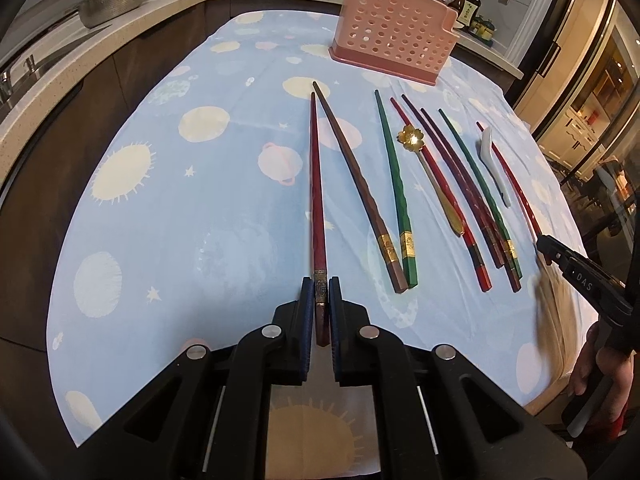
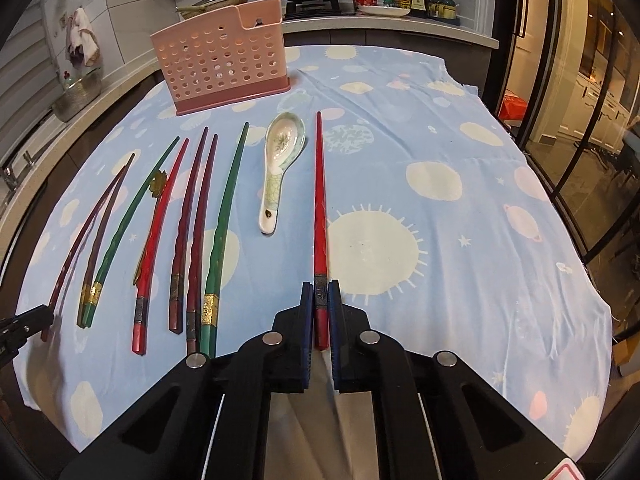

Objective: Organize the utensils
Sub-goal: 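Lift both chopsticks and carry them over the pink utensil holder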

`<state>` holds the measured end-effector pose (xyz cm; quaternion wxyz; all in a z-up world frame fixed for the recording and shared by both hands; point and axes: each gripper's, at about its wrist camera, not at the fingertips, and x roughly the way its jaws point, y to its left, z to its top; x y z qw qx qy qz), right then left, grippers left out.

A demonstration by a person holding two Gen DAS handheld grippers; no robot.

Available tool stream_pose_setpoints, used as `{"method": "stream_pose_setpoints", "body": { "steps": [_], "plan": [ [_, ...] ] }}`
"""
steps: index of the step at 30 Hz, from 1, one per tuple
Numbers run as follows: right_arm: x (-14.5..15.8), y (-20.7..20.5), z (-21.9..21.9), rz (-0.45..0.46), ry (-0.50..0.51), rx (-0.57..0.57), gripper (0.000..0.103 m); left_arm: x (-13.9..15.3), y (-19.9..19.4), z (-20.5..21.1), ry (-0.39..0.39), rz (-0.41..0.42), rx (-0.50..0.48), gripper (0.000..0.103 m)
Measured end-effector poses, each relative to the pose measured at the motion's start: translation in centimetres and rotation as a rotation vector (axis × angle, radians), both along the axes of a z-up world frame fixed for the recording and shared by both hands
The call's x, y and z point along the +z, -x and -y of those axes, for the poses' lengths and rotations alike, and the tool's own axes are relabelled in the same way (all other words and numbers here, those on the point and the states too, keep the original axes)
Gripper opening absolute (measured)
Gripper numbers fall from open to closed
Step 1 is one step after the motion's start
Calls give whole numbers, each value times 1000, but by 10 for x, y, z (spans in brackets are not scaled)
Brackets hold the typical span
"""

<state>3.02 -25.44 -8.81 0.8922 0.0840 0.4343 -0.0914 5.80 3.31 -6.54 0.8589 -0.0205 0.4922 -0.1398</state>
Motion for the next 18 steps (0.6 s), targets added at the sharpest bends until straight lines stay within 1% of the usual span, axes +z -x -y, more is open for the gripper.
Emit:
{"method": "stream_pose_setpoints", "body": {
  "steps": [4,9,14,18],
  "plan": [
    [25,9,5,57,-3,-6,7,21,2,-4,24,37,3,7],
    [75,9,17,176,-9,-11,7,61,-10,-8,56,125,6,7],
    [121,-15,30,276,7,6,7,104,-44,-5,64,227,8,7],
    [148,-44,40,325,10,15,7,133,-77,1,65,289,10,7]
  ]
}}
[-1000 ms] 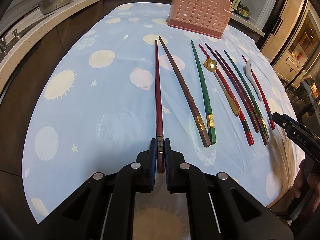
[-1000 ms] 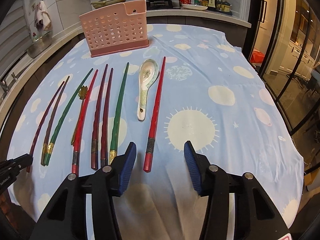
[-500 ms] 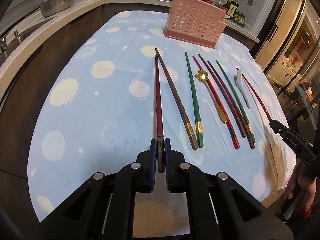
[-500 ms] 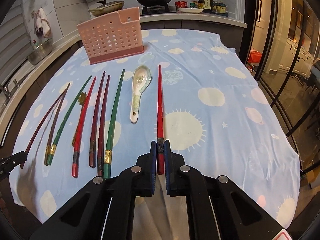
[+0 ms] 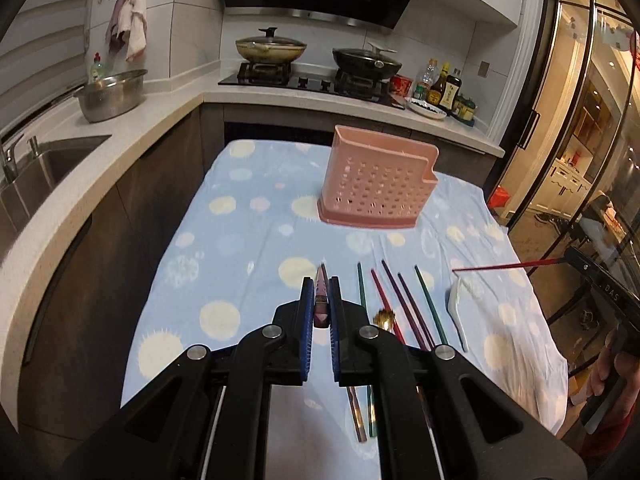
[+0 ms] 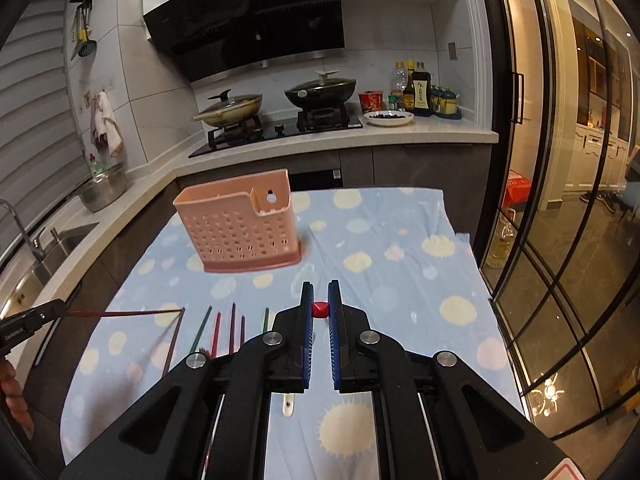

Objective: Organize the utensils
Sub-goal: 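Lift both chopsticks and carry them over the pink utensil holder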

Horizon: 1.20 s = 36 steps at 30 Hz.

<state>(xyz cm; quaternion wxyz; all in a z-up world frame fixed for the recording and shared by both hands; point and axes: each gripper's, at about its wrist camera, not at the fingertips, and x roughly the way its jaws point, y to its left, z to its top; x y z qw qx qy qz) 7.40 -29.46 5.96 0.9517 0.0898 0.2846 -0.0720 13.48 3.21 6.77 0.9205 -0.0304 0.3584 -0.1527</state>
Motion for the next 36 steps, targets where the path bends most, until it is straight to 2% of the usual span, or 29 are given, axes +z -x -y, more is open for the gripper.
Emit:
{"method": "stream_pose_setpoints", "body": {
  "steps": [8,16,28,31,36],
  "plan": [
    [35,-58,13,57,-11,18,7,40,-61,14,-11,74,8,7],
    [75,-109,11,137,-3,61,7,87,-107,34,-5,158,-26,7],
    [143,-181,9,267,-33,105,7,190,-147,55,56,367,-50,7],
    [149,-201,5,265,-27,105,7,198,-159,59,68,376,-51,7],
    [133,-230,1,219,-45,121,7,187,-182,68,65,339,-51,7]
  ]
}}
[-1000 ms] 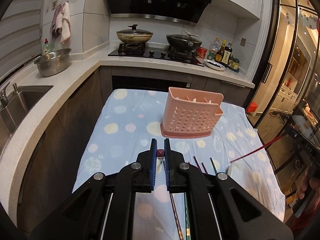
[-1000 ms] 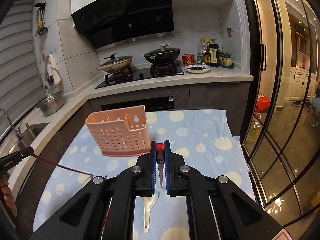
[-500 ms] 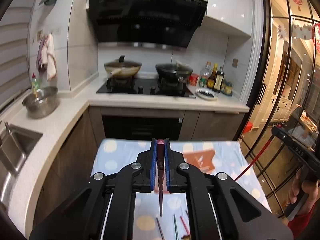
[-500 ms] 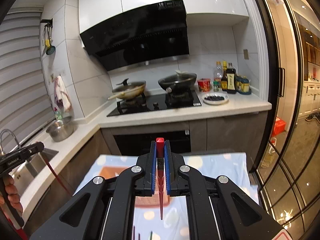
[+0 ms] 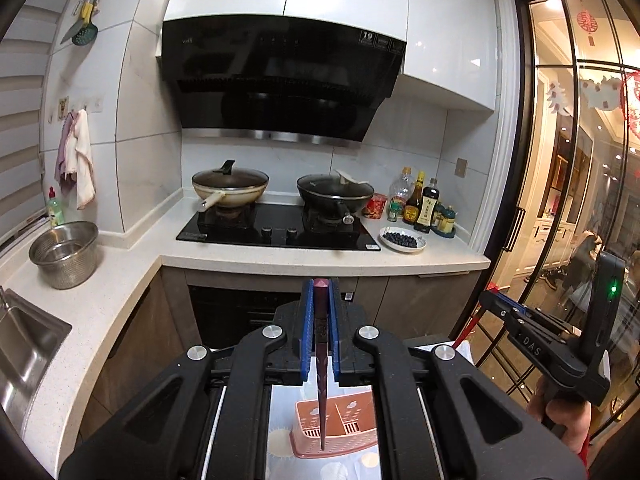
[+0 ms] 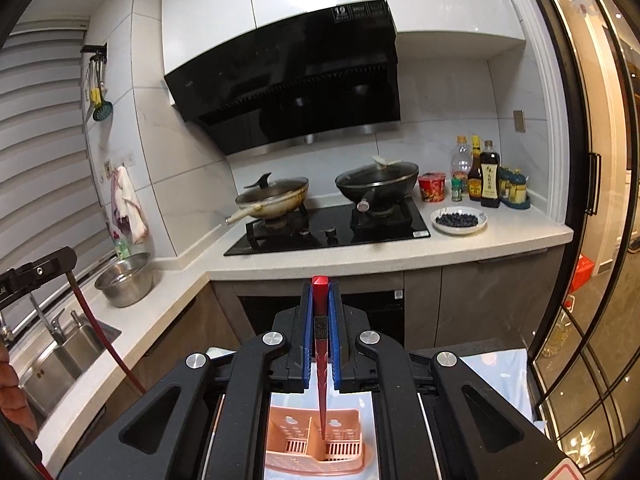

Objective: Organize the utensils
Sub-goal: 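Lift both chopsticks and carry them over the pink utensil holder, then lower both chopsticks into the pink holder and open both tools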

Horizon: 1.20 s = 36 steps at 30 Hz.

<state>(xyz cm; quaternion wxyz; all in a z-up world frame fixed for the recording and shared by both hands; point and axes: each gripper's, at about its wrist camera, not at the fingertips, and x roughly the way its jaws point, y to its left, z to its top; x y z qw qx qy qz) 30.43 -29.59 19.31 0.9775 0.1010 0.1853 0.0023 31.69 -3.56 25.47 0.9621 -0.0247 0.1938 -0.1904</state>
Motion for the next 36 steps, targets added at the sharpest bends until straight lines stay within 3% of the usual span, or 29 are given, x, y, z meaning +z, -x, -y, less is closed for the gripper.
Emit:
{"method": "stream_pose_setpoints", "body": {
  "steps": [5,9,18,24,26,28,29,30,32,36],
  "plan": [
    [-32,-18,-1,-81,-16,7,7,-20,-23,4,6,-69,9,7],
    [-53,-22,-1,-117,-18,-1,7,-25,-27,3,14,-72,9,7],
    [-61,-30,1,-120,-25,-9,7,-11,-26,4,20,-25,-2,7],
    [-77,-32,2,-163,-17,-19,7,-39,-41,4,11,-101,17,7],
    [-80,-29,4,-170,-18,-30,19,-48,-45,2,11,-127,31,8],
    [-80,-23,6,-163,-20,-45,36,-57,-47,-1,5,-147,47,16],
    [-80,-20,7,-157,-21,-49,42,-61,-46,-3,4,-155,57,28],
    [-79,-14,8,-151,-21,-57,43,-65,-45,-6,4,-159,70,44],
    [-78,-4,10,-146,-18,-66,43,-71,-38,-12,1,-152,103,57],
    [-80,22,10,-142,-5,-73,46,-86,-21,-23,-7,-167,115,59]
  ]
}}
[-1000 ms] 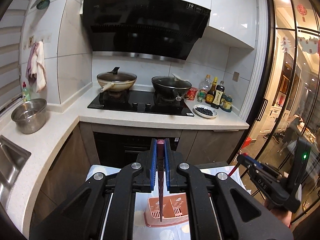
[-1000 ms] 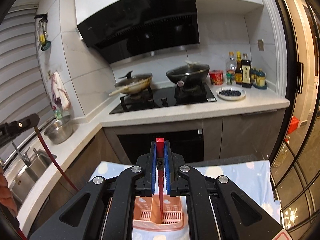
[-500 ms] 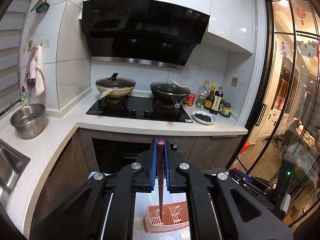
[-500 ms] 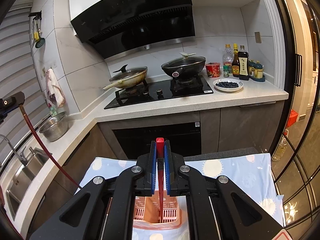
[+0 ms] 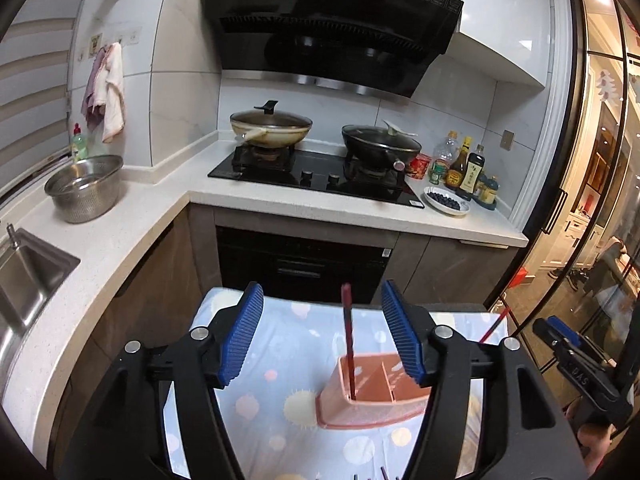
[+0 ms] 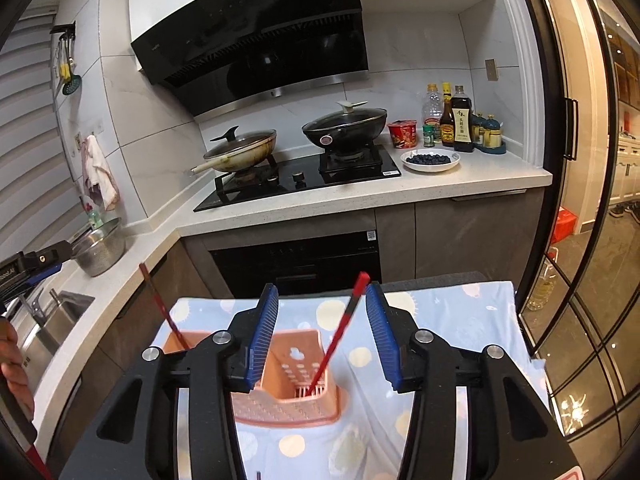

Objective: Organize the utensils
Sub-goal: 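Lower both chopsticks into the pink holder and open both tools, then grasp the brown wooden chopstick with the left tool while the right tool grasps the white ceramic spoon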

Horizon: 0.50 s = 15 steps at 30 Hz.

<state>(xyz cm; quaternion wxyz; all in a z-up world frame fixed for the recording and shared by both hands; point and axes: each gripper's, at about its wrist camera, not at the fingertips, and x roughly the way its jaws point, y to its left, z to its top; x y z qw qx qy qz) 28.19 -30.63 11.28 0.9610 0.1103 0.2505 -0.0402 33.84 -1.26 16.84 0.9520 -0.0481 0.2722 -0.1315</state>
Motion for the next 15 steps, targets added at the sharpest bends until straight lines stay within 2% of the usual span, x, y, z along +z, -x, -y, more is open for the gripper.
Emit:
{"method": "stream_pose_setpoints", "body": {
  "steps": [4,8,12,15],
  "plan": [
    [-13,32,-5,-25,16,9,47,-25,23,-8,-37,-32,4,63],
    [-39,67,-7,-79,11,11,47,-64,50,-16,-79,-96,2,64],
    [-73,105,-10,-147,13,-14,47,-111,80,-21,-119,-191,-4,64],
    [-102,128,-12,-204,-19,-26,47,-146,101,-25,-106,-285,-16,64]
  ]
}}
